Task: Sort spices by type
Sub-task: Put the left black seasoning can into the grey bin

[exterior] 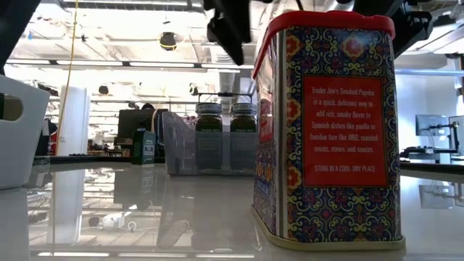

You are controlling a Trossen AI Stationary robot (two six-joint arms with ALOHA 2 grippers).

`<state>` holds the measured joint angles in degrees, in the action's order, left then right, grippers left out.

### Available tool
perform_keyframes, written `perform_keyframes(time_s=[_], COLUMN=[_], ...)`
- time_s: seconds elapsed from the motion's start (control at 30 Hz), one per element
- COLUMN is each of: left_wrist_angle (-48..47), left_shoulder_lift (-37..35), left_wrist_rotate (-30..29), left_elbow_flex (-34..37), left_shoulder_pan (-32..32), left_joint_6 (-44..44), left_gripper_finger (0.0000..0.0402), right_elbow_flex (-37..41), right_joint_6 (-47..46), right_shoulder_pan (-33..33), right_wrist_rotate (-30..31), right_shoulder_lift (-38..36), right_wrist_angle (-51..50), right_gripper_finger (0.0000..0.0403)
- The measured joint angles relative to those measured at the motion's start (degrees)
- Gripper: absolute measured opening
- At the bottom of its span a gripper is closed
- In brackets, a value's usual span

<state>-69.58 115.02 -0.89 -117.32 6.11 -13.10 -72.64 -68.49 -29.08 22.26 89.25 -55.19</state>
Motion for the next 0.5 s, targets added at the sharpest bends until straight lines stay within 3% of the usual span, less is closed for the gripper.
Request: perform_keyframes(time_s=[0.3,0.5], left_wrist_angle=[-9.82,-7.39], left_shoulder_lift=[-2.93,-10.92], left_wrist_rotate=[-5.12,-7.45], left_elbow_flex=[0.08,7.65], left_shoulder_pan=[-3.39,-11.68], left_joint_6=[9.60,16.43], left_gripper_finger=[0.0257,0.0254], right_elbow_flex=[0.02,0.02], right_joint_6=[-0.46,-1.66], right_shoulder_pan=[2.74,4.81], right_wrist_rotate=[-1.50,-1.68], right_shoulder_lift=[0.00,0.00], right_wrist_angle=[0.96,2.09], right_gripper_finger=[0.0338,0.0338])
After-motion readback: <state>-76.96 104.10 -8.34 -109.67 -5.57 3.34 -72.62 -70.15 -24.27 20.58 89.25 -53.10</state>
